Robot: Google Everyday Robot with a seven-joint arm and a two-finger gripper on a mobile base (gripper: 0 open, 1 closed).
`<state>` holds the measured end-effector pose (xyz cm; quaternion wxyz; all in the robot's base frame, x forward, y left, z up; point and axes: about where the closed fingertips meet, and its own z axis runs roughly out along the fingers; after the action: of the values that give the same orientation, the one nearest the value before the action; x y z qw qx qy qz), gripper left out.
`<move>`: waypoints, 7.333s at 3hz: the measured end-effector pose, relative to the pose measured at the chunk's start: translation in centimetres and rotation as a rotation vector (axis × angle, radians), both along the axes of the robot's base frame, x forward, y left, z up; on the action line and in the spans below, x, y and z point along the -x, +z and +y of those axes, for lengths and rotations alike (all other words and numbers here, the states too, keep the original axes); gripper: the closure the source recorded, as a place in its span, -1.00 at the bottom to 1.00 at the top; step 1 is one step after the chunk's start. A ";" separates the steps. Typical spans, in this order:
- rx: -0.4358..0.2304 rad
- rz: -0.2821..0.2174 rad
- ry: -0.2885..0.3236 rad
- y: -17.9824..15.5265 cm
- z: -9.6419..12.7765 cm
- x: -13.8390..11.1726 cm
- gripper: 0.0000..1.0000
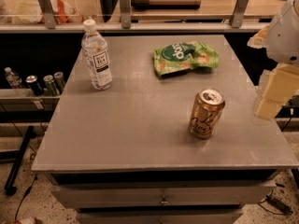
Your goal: Move orange can near blue plastic bottle
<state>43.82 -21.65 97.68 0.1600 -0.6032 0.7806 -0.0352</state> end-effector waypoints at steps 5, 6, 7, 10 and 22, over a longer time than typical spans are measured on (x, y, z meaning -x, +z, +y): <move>-0.543 0.004 0.070 -4.9 0.1 -0.8 -1.00; -0.687 0.000 0.108 -5.3 1.0 -1.1 -1.00; -0.707 0.000 0.112 -5.1 1.3 -1.1 -1.00; -0.910 -0.006 0.169 -7.2 3.0 -1.8 -1.00; -1.160 -0.013 0.361 -6.2 7.4 -3.5 1.00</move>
Offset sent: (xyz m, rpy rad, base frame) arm 0.0019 -0.0040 -0.0097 0.1197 -0.0102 -0.0071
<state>47.33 -14.28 91.50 0.4708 -0.5404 0.5569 0.4198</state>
